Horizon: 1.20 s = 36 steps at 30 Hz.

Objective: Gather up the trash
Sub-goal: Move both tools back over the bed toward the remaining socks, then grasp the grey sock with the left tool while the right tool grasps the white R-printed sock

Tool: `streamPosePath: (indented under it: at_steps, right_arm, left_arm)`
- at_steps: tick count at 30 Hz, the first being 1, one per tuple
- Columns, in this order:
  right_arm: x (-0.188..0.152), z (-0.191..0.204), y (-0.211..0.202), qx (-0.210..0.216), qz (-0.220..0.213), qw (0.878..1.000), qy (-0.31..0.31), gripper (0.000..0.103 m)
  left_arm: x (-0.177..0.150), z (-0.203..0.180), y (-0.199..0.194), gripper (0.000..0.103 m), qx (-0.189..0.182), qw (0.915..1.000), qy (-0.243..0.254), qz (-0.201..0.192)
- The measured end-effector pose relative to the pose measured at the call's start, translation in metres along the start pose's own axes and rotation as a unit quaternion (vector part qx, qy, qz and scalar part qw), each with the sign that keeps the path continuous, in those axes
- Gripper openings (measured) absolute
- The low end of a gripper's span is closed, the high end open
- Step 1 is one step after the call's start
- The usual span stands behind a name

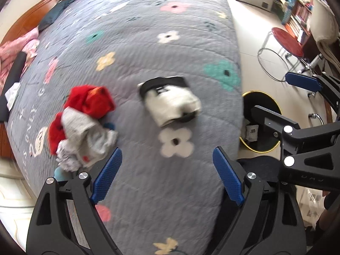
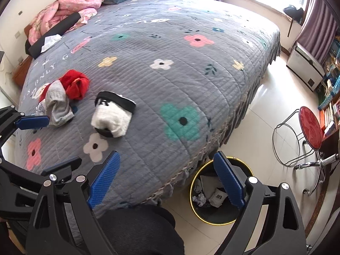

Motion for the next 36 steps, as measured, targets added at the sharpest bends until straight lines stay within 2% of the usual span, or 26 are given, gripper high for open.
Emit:
streamPosePath:
  at_steps: [6,11,17,26,33,34,35,36]
  right_arm:
    - [0.010,0.028,0.006,0.003,0.002,1.000,-0.013,0.086]
    - [0.019,0.052,0.013,0.012,0.006,1.000,-0.023,0.087]
    - [0.030,0.076,0.025,0.014,0.013,0.999,-0.038,0.087]
    - [0.041,0.079,0.037,0.012,0.019,0.999,-0.030,0.088]
    - [0.046,0.080,0.060,0.005,0.041,0.998,-0.043,0.088]
    - [0.047,0.081,0.064,0.003,0.045,0.998,-0.046,0.088]
    - [0.048,0.081,0.069,0.000,0.048,0.998,-0.049,0.088]
    - [0.049,0.081,0.073,-0.001,0.051,0.997,-0.052,0.088]
  left_arm:
    - [-0.014,0.036,0.001,0.085,-0.015,0.9995,-0.028,0.001]
    - [-0.027,0.067,0.007,0.085,-0.012,0.9988,-0.047,0.009]
    - [-0.025,0.093,0.016,0.085,-0.006,0.9982,-0.058,0.012]
    - [-0.006,0.098,0.038,0.085,-0.022,0.9986,-0.043,0.025]
    - [0.010,0.099,0.072,0.085,-0.010,0.9989,-0.028,0.038]
    - [0.012,0.100,0.072,0.082,-0.006,0.9991,-0.029,0.030]
    - [0.013,0.100,0.072,0.059,-0.003,0.9991,-0.030,0.028]
    - [0.011,0.099,0.075,0.029,-0.009,0.9988,-0.031,0.036]
Point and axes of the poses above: each gripper's, at about its wrist camera, not at the fingertips, and y roughly the way its jaws point, z to its left, x to its top, the point moved 10 cm from there along y, roughly the way its jaws point, and after that the axes turned 7 degrees about z, right-handed, at the moved point
